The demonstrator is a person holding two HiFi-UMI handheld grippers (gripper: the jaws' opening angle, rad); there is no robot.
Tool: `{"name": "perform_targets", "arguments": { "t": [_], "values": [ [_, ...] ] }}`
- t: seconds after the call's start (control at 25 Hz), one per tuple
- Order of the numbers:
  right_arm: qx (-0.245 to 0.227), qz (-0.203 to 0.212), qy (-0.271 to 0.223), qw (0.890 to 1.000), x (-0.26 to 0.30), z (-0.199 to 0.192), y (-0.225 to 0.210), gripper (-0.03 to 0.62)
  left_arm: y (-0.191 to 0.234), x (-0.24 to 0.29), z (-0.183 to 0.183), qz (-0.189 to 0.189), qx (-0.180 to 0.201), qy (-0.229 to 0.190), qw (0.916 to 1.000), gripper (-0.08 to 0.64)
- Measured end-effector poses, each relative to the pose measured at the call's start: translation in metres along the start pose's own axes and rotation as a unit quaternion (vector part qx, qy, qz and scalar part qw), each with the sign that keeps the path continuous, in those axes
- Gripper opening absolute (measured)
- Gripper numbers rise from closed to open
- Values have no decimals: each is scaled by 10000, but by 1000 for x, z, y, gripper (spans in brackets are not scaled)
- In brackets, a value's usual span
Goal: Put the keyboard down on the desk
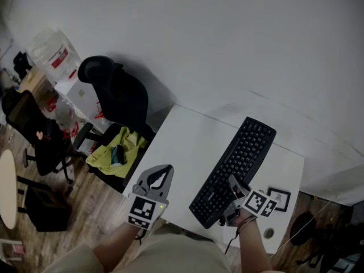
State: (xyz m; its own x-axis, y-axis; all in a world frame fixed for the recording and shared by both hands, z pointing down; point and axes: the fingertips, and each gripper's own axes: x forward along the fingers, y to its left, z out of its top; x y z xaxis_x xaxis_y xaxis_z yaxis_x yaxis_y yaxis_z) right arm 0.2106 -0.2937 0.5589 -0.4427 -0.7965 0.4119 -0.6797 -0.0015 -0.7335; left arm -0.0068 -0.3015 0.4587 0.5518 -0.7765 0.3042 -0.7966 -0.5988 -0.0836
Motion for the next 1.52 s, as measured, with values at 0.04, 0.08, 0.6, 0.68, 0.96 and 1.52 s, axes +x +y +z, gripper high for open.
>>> {"name": "perform_targets", "arguments": {
  "t": [0.04, 0.08, 0.6, 0.68, 0.96, 1.52],
  "values": [
    [129, -24, 43, 9999, 9, -2, -4, 84, 3, 3, -2, -28, -23, 32, 10000, 21],
    [249, -63, 83, 9996, 18, -5, -8, 84, 5, 7, -5, -61, -52, 68, 9999, 21],
    [881, -572, 782, 9914, 126, -31, -69, 84, 23, 53, -49, -399, -66, 533, 9978, 21],
    [1031, -598, 849, 9892, 139, -37, -75, 84, 25, 56, -59, -447, -93, 619, 9970, 21],
    [1541, -556, 869, 9827, 176, -50, -86, 89, 39, 63, -93, -412, -148, 893, 9950, 21],
    [542, -1864, 1296, 9724, 198, -58, -107, 283, 43, 59, -131, -354, -217, 1176, 9922, 21]
  ]
}}
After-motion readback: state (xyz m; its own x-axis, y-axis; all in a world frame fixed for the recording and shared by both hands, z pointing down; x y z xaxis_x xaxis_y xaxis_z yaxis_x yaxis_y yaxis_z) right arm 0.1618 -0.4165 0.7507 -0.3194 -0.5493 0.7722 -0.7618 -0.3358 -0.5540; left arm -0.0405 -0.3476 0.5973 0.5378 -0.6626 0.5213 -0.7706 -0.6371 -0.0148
